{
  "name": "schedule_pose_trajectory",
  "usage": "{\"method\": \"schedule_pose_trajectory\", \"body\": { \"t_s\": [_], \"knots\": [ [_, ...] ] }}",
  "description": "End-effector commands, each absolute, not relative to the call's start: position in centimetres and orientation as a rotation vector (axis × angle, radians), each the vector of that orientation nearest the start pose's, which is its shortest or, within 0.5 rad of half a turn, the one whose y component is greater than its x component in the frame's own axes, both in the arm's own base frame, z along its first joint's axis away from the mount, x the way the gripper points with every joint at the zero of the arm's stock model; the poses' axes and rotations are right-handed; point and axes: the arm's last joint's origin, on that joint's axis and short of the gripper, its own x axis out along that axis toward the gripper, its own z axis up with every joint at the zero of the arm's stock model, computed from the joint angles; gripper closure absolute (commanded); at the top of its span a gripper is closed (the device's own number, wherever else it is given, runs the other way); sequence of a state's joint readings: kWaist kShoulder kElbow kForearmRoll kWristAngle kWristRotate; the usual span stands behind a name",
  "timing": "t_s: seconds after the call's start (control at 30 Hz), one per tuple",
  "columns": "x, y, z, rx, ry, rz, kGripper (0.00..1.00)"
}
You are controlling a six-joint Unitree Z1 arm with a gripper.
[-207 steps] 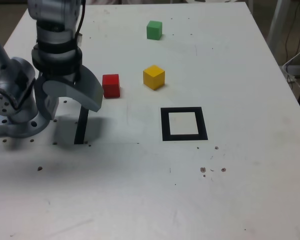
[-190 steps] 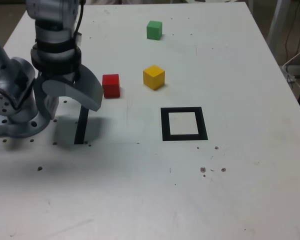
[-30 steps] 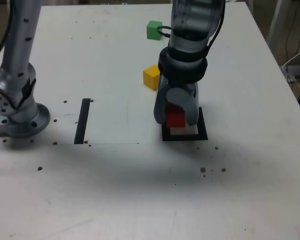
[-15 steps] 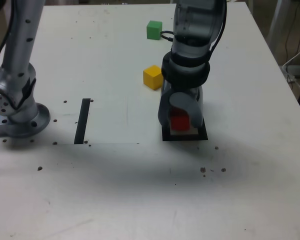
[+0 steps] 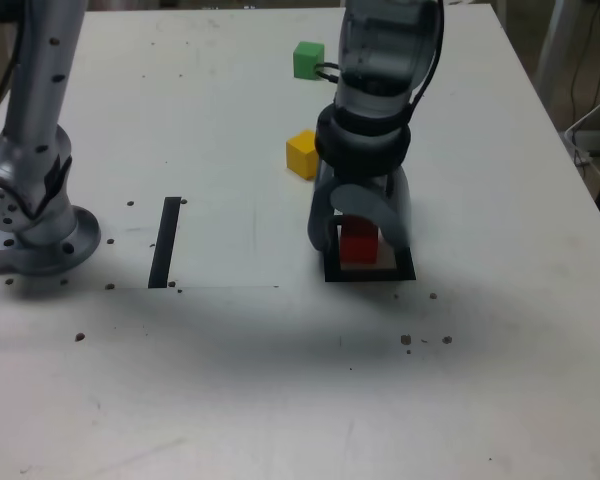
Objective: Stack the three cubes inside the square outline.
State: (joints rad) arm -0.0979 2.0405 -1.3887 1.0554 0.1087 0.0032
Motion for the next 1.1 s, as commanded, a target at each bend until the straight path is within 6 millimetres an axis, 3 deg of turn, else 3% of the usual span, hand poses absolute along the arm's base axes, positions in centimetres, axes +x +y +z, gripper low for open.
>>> {"method": "schedule_pose_trajectory", "body": {
  "t_s": [0.0,0.4,0.8,1.07],
  "knots": [
    [33.9,-2.1,22.0,0.185,1.690,0.034,0.01],
    [29.6,2.3,25.0,0.194,1.721,0.164,0.01],
    [30.3,7.3,25.7,-0.001,1.705,0.295,0.00],
    [30.9,10.0,23.6,-0.180,1.780,0.345,0.01]
  ]
}}
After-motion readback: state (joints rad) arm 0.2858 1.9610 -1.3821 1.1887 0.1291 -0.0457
